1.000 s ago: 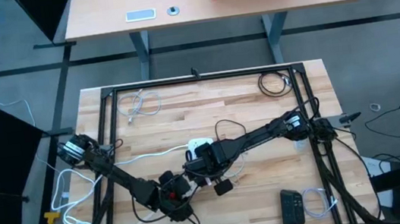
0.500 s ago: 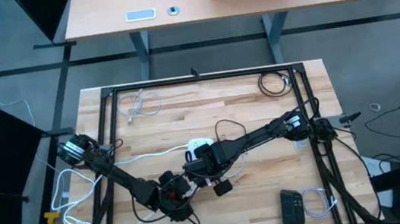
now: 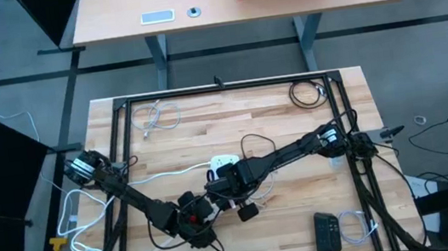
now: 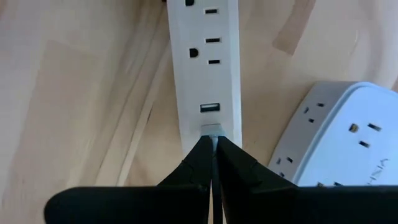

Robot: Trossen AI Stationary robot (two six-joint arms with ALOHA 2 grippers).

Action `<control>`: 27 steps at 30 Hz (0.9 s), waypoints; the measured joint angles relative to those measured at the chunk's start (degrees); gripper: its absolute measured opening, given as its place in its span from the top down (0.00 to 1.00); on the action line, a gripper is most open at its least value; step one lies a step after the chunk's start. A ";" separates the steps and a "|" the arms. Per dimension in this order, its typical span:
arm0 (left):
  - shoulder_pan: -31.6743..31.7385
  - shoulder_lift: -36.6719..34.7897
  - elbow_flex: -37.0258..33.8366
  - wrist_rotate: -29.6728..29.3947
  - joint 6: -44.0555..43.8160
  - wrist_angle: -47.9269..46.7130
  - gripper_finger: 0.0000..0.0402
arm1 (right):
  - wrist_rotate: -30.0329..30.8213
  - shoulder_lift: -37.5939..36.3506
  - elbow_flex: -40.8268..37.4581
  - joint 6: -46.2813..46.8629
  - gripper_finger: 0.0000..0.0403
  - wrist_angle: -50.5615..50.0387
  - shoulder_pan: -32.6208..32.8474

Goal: Insert USB
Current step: Insert the white USB cable into the bottom white outlet extension

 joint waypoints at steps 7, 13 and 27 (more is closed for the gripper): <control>-0.01 0.02 0.00 0.00 0.25 -0.07 0.57 | -1.09 -0.32 -4.28 0.86 1.00 3.24 -0.03; -0.04 0.02 0.00 0.01 0.55 -0.18 0.57 | -3.10 -0.27 -5.32 2.50 1.00 5.83 -0.07; -0.02 0.02 0.07 0.67 0.60 -1.36 0.57 | -2.30 0.05 2.05 3.73 0.81 0.64 0.19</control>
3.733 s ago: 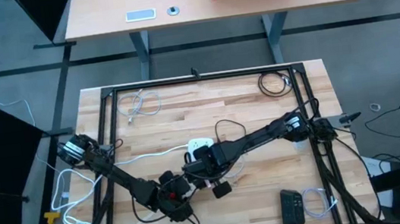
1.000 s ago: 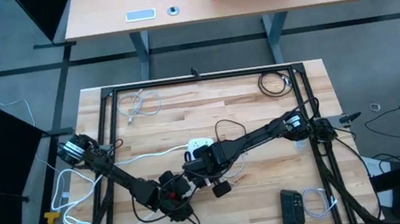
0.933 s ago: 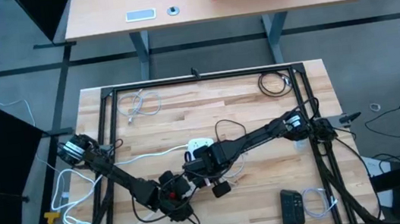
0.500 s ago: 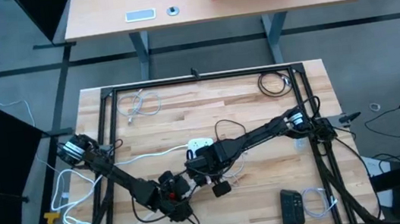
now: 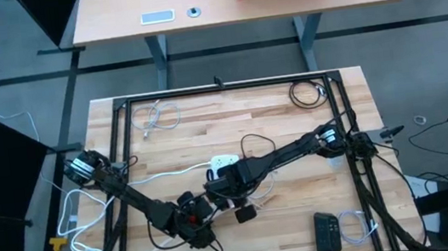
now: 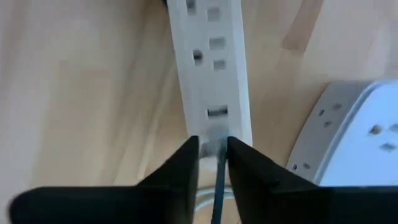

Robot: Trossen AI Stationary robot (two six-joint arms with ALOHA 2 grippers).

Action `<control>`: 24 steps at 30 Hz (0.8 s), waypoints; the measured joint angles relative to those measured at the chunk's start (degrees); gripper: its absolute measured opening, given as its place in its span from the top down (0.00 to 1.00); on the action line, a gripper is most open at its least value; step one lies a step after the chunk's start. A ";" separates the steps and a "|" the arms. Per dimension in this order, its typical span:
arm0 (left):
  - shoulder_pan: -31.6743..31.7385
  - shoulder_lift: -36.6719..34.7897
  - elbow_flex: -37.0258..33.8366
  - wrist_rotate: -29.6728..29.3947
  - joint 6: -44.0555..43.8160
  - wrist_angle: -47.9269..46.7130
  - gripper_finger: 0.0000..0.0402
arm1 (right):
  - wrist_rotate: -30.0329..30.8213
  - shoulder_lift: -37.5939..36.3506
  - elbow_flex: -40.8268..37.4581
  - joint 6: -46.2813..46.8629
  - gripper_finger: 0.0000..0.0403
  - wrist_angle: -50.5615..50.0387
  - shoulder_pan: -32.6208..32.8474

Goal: Insert USB
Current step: Insert the white USB cable into the bottom white outlet extension

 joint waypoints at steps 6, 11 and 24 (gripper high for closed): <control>0.02 -0.02 0.00 0.33 0.65 -0.26 0.57 | 0.09 -2.48 4.42 -0.30 0.65 0.15 0.00; -0.53 -0.02 0.00 0.50 0.76 -0.45 0.57 | 0.25 -3.58 6.05 0.64 0.59 2.83 0.34; -8.09 -0.10 -0.02 -0.30 -10.39 -3.65 0.57 | -0.21 -3.65 6.51 1.26 0.66 10.59 2.24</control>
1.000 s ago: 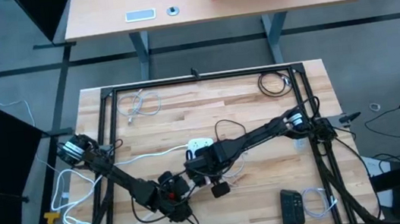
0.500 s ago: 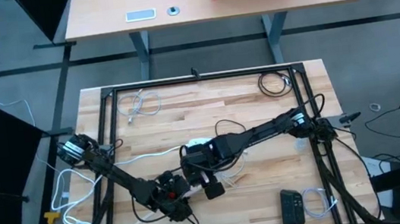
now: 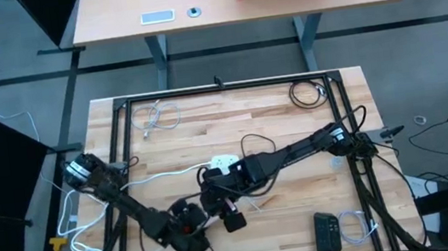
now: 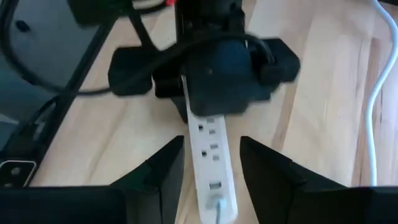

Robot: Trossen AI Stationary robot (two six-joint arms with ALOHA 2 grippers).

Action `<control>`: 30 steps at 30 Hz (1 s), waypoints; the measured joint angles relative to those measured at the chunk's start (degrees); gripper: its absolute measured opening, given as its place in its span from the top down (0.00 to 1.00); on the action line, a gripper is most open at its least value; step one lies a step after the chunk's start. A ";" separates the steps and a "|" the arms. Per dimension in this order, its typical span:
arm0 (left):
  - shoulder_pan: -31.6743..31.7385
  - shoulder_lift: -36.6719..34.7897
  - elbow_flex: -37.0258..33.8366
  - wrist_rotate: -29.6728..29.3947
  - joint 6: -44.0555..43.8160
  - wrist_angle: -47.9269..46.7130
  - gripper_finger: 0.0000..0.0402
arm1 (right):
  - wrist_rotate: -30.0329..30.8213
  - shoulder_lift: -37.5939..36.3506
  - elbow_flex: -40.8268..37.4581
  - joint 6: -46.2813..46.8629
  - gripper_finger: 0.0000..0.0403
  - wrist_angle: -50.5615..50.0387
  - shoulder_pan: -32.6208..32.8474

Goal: Insert USB
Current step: Insert the white USB cable into the bottom white outlet extension

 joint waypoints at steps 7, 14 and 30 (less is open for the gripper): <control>-9.71 -0.14 -0.02 0.81 -12.11 -2.84 0.57 | 0.00 0.00 -0.02 0.78 0.70 0.18 0.06; -20.27 -0.10 0.39 1.09 -23.60 -3.04 0.57 | 0.00 0.17 -0.36 1.11 0.73 3.06 0.06; -28.80 -0.48 0.82 8.99 -22.47 -14.42 0.38 | 0.03 0.24 -0.61 3.65 0.69 5.73 0.34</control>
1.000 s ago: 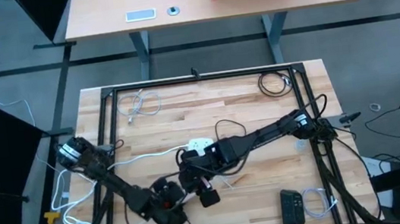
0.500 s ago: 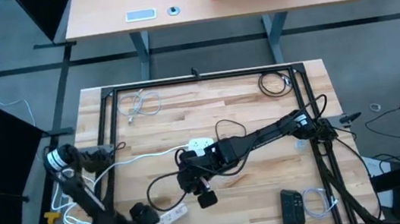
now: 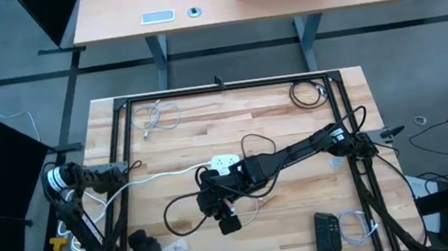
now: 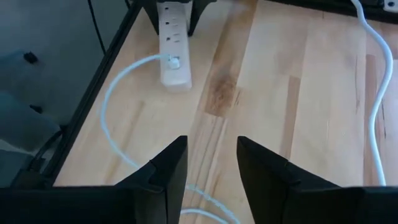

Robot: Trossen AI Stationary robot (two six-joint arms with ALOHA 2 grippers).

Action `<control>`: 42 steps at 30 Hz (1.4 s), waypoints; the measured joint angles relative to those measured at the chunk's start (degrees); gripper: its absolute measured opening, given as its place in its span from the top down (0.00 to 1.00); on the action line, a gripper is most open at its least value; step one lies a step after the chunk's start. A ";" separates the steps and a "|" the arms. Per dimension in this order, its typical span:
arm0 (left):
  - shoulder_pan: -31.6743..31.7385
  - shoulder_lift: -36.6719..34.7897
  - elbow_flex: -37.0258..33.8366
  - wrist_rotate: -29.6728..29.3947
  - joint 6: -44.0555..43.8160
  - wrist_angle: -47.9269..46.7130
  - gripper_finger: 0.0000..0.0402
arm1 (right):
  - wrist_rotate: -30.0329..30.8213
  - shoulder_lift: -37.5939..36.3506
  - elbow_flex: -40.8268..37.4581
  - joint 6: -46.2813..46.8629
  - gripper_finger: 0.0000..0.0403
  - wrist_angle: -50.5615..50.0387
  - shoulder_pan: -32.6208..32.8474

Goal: Insert USB
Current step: Insert the white USB cable into the bottom white outlet extension

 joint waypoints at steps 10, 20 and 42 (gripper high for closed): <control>0.02 -2.05 6.62 7.46 3.59 -12.63 0.46 | 0.01 -0.02 0.00 1.36 0.70 -0.17 0.63; -0.02 -3.34 11.49 8.08 3.98 -14.06 0.48 | 0.27 -0.09 0.00 3.75 0.72 1.94 0.13; 1.32 -4.50 7.04 12.54 2.74 -12.34 0.27 | 0.95 -0.11 0.00 11.79 0.59 9.82 -0.08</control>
